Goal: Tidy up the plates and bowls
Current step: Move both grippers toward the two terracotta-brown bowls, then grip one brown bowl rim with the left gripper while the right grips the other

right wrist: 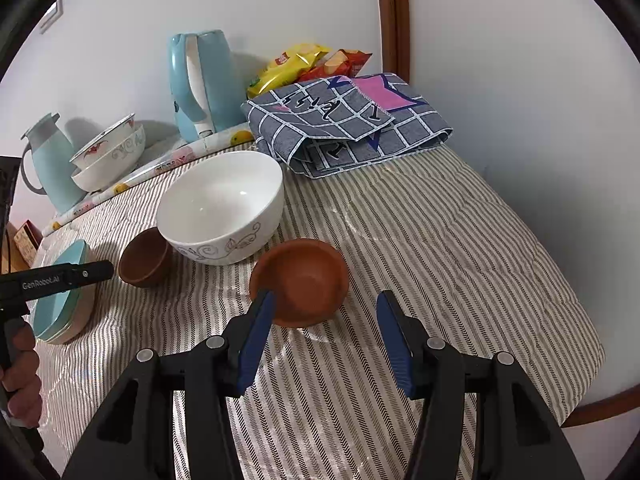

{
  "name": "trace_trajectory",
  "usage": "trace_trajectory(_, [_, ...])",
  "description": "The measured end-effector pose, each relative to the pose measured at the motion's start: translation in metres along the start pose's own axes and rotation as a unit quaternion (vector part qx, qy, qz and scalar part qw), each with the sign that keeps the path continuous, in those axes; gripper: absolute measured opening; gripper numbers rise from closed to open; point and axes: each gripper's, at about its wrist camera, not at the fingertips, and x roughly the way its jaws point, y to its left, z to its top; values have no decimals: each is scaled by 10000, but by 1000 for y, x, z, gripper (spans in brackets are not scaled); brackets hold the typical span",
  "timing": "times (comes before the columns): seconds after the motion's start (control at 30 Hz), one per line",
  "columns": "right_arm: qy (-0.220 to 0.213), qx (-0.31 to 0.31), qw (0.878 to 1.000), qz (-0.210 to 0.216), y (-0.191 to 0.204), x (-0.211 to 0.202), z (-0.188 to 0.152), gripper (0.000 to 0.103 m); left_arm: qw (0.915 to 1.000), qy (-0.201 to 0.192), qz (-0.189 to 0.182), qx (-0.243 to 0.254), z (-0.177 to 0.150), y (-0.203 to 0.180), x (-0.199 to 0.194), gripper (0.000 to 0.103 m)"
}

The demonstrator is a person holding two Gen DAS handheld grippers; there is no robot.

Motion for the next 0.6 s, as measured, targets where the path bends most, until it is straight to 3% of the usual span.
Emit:
trace_trajectory(0.33, [-74,217,9989,397,-3,2,13,54,9997,-22,-217,-138,15,3,2,34])
trace_trajectory(0.6, [226,172,9995,149,-9,31,22,51,9997,197,-117,-102,23,-7,30,34])
